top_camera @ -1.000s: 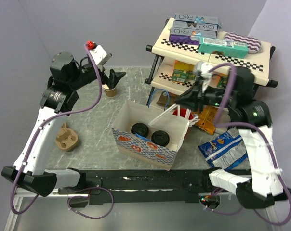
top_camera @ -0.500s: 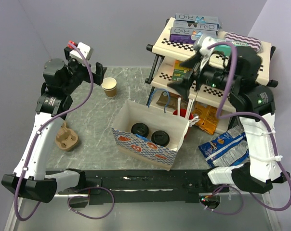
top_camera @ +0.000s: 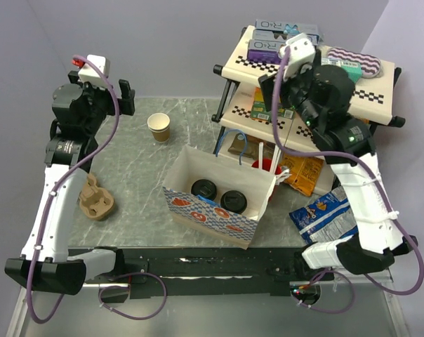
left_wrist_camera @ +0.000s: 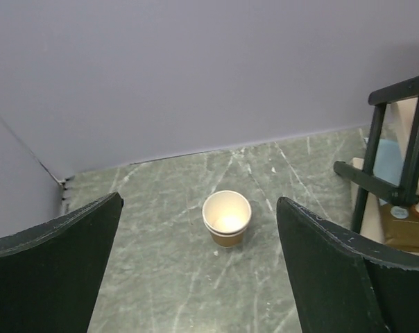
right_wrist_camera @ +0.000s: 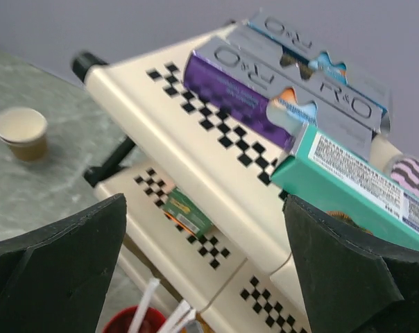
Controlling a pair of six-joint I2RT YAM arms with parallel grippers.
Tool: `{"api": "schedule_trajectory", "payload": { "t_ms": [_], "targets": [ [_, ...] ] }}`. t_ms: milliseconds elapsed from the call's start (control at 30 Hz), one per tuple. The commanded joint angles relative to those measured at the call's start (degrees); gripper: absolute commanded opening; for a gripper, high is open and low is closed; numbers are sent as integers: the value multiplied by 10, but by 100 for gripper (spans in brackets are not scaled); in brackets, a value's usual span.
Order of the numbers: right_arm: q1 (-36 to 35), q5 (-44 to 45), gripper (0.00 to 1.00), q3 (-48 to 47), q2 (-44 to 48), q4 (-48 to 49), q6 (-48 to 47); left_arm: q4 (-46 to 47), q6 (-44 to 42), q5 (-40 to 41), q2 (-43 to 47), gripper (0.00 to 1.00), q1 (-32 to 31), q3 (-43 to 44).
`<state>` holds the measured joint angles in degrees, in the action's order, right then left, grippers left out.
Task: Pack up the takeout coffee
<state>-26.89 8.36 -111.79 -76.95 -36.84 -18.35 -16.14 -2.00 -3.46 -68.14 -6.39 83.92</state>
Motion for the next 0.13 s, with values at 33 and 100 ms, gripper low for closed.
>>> {"api": "schedule_trajectory", "payload": {
  "t_ms": [33,100],
  "targets": [
    [-21,114,100,36,32,18,-59,1,56,-29,-12,99,19,31],
    [-21,132,100,43,40,67,-70,4,63,-30,-26,99,29,53]
  ]
}}
